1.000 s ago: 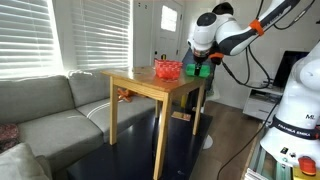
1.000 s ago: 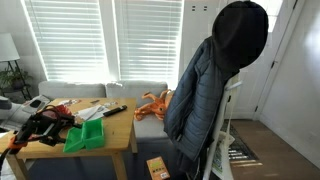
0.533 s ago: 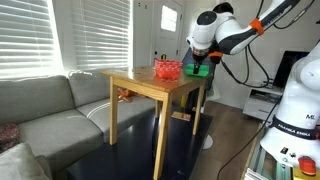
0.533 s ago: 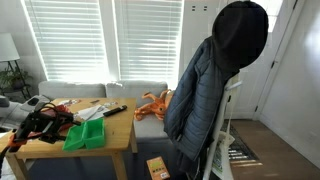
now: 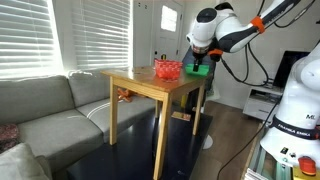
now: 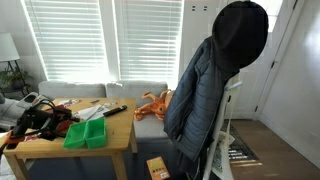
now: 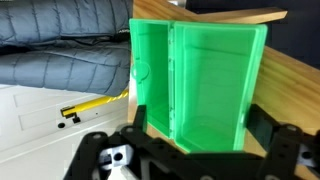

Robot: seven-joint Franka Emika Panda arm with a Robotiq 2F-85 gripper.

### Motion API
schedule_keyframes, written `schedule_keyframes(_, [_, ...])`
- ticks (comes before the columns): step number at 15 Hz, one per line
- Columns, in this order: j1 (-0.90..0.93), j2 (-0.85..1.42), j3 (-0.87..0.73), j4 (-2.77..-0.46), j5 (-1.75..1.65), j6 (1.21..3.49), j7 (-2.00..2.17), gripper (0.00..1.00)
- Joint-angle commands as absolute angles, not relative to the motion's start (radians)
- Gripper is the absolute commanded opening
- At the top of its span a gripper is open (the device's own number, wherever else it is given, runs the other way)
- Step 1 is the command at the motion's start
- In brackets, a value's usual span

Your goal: Close the green container

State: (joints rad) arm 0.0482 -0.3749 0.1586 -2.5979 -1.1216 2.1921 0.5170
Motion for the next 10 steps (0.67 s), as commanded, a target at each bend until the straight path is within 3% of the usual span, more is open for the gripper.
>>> schedule_keyframes(1, [0.067, -0.396, 0.167, -2.582, -1.144, 2.135, 0.531, 1.0])
schedule_keyframes(10, [0.084, -0.409, 0.171, -2.543, -1.17, 2.08, 0.525, 1.0])
